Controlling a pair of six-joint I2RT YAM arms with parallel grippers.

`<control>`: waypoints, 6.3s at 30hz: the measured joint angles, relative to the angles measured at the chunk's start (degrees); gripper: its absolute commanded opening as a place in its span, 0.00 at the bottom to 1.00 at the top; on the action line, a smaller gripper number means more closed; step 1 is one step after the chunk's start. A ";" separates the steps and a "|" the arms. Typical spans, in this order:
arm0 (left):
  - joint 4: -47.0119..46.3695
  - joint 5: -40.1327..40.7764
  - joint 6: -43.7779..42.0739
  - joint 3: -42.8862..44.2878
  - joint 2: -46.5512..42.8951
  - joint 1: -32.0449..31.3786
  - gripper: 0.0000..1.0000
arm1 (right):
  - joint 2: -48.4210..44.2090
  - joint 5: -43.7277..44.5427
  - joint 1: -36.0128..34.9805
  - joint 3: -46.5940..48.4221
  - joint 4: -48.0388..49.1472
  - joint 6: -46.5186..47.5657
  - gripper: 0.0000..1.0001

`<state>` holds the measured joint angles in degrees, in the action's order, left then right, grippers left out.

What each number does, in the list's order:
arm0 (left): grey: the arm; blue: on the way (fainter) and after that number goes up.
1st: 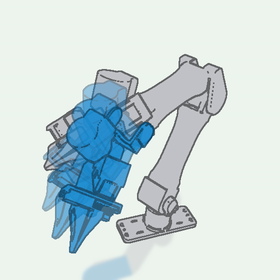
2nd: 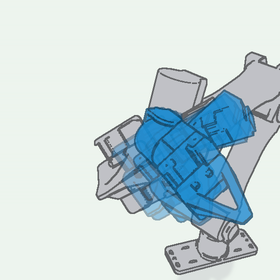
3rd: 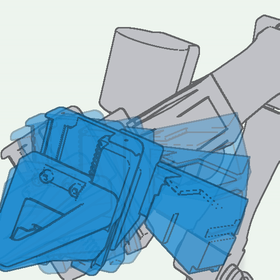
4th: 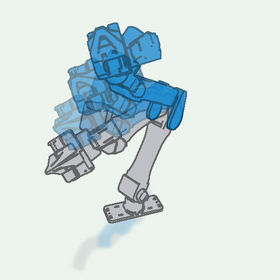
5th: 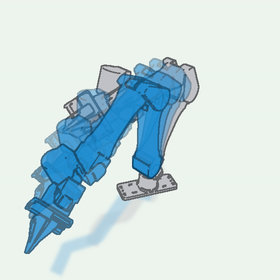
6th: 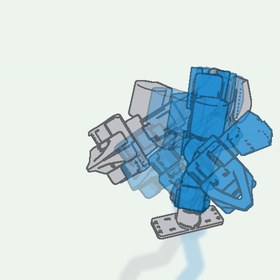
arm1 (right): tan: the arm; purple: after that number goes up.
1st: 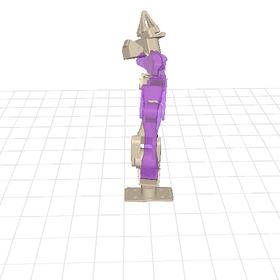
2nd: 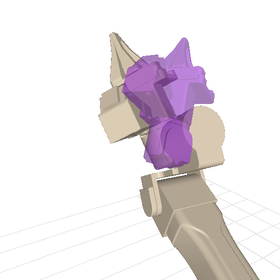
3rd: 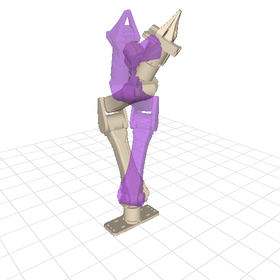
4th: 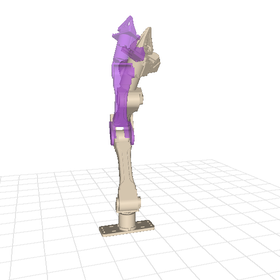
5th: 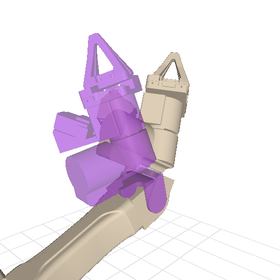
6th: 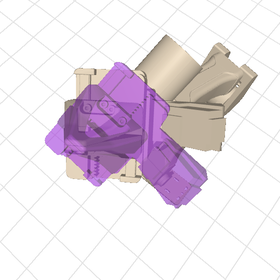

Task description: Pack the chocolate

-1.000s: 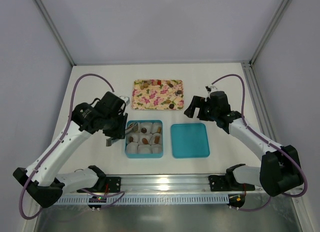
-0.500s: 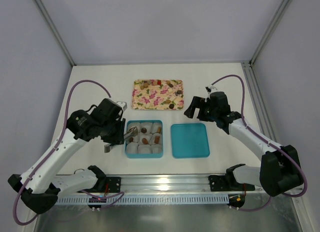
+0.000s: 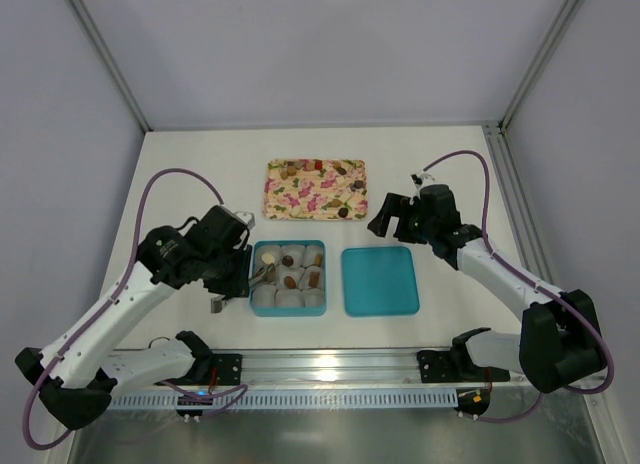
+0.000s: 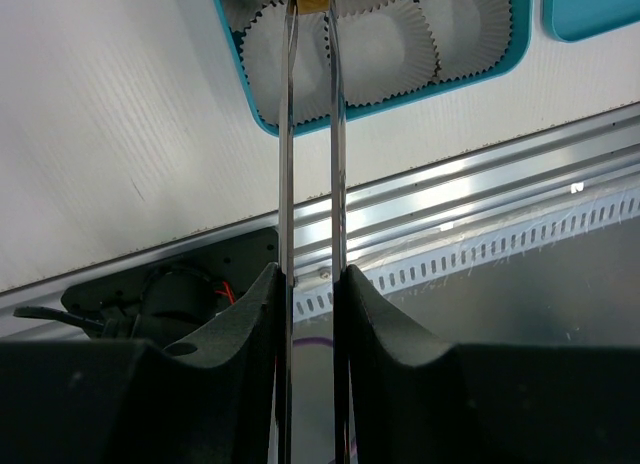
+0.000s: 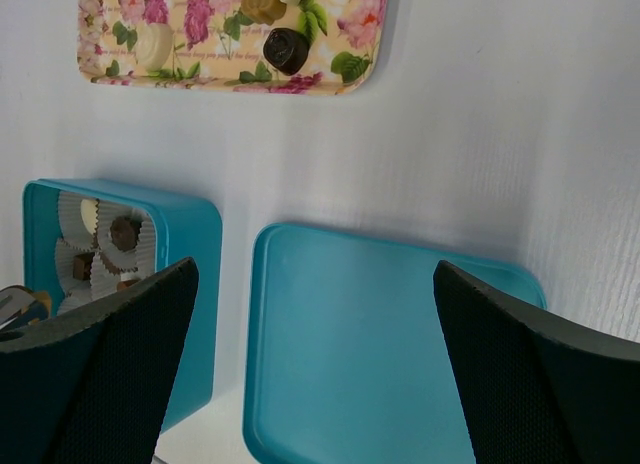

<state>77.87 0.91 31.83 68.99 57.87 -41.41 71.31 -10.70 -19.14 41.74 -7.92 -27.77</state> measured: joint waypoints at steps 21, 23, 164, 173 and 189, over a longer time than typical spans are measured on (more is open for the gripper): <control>-0.02 0.07 0.79 -2.45 -0.39 -1.01 0.27 | 0.74 -0.09 0.00 -1.16 1.07 -0.63 1.00; 0.00 0.07 0.81 -2.95 -0.39 -1.22 0.27 | 0.76 -0.15 0.00 -1.16 1.09 -0.63 1.00; -12.26 11.39 -11.61 56.26 64.76 13.92 0.34 | -5.42 -0.85 0.00 0.92 -7.65 3.74 1.00; -14.16 11.32 -12.04 56.22 65.90 14.95 0.34 | -5.42 -0.85 0.00 0.92 -7.61 3.74 1.00; -15.96 10.47 -12.83 56.22 68.32 15.19 0.35 | -5.42 -0.85 0.00 0.90 -7.58 3.76 1.00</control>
<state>61.91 11.38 19.00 125.21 126.19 -26.22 65.89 -11.55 -19.14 42.63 -15.51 -24.01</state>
